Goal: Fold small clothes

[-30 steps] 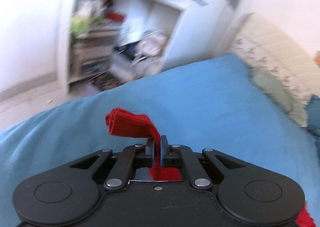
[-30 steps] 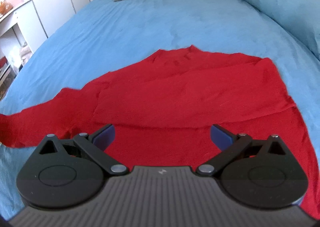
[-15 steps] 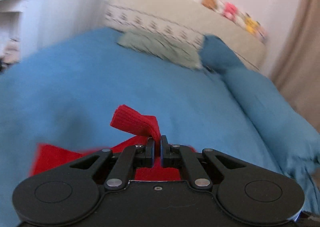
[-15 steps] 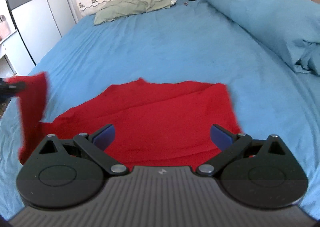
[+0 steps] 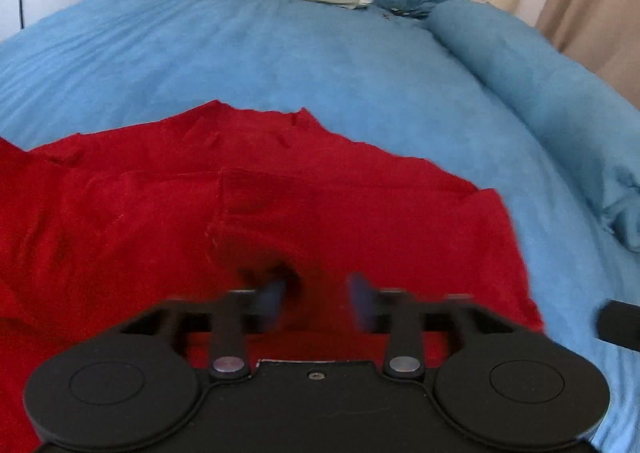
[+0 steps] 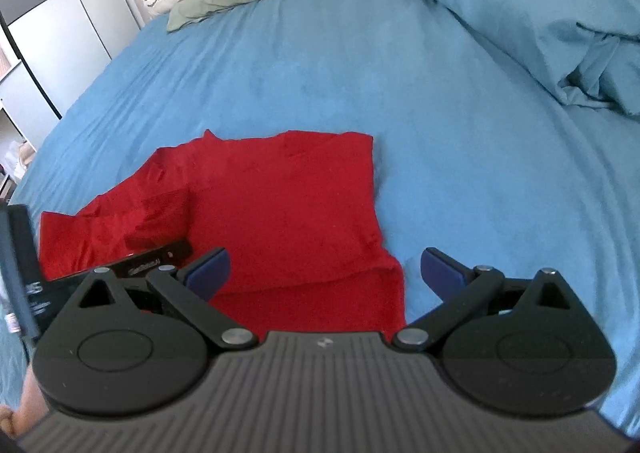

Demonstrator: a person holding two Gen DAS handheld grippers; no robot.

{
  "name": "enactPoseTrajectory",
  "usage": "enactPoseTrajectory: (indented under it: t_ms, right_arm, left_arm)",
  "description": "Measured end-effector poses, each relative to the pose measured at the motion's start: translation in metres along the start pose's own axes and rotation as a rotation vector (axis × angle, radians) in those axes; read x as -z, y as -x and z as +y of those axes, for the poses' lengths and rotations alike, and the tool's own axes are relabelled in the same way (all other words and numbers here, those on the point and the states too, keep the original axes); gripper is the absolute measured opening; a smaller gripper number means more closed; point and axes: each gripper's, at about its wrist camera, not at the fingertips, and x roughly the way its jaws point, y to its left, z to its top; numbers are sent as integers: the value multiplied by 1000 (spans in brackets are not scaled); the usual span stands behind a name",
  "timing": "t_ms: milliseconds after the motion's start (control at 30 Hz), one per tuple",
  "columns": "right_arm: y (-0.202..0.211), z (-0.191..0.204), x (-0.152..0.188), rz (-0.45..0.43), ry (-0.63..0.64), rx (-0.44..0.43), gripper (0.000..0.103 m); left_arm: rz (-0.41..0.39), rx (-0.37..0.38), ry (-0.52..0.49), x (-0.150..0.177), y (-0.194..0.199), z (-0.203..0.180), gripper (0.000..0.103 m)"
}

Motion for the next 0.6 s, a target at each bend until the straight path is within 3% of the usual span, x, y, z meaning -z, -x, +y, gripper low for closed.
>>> enactPoseTrajectory:
  t_ms: [33, 200, 433, 600]
  right_arm:
    - [-1, 0, -1, -1, 0, -3, 103]
    - [-1, 24, -14, -14, 66, -17, 103]
    - [-26, 125, -20, 12, 458, -92, 102]
    - [-78, 192, -2, 34, 693, -60, 86]
  left_arm:
    - [-4, -6, -5, -4, 5, 2, 72]
    - [-10, -78, -23, -4, 53, 27, 73]
    - [-16, -224, 36, -4, 102, 104, 76]
    - [-18, -273, 67, 5, 112, 150, 75]
